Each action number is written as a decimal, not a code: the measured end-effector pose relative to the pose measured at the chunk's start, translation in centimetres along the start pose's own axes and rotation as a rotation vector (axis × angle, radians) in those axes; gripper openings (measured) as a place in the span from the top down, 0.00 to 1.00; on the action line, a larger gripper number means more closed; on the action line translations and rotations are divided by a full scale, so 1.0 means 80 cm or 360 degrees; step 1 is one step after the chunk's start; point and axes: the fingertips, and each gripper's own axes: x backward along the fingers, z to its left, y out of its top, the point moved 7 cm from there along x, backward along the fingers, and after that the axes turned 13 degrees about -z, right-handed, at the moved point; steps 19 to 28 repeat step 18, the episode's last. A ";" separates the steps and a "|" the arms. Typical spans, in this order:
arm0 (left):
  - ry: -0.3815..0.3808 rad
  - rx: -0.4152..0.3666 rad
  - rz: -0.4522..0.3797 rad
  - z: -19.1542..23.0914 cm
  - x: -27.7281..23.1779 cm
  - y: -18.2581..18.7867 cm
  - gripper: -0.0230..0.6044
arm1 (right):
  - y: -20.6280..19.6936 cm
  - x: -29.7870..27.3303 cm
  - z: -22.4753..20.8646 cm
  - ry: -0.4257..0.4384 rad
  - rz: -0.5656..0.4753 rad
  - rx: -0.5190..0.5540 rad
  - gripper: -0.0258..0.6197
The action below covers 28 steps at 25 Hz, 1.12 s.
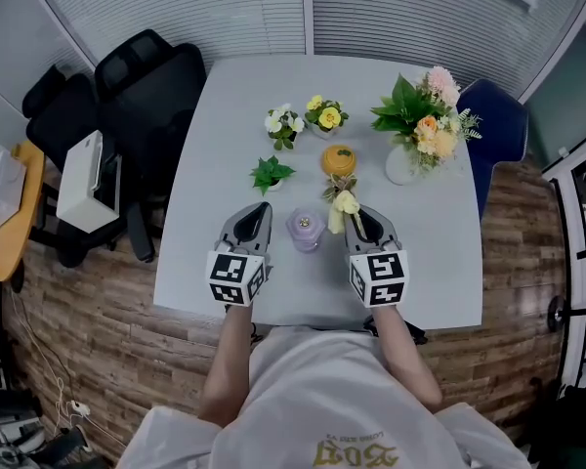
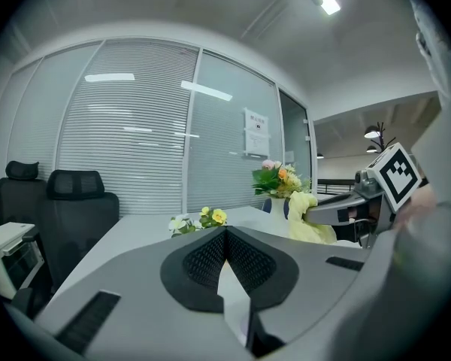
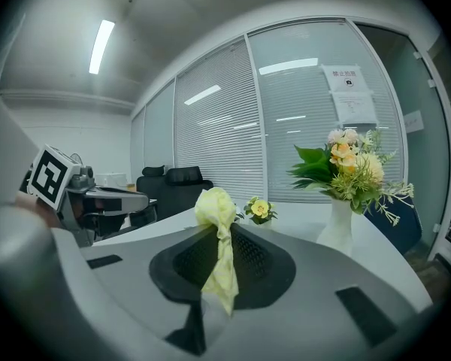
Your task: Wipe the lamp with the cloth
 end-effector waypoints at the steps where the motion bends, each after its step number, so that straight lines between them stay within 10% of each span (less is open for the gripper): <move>1: 0.0002 0.0001 0.0002 0.001 0.000 -0.001 0.96 | -0.001 0.000 0.000 0.0000 0.0003 -0.0001 0.88; 28: 0.0045 0.0007 0.0000 0.012 0.005 -0.003 0.96 | 0.000 -0.010 0.000 0.0024 0.0008 -0.0010 0.88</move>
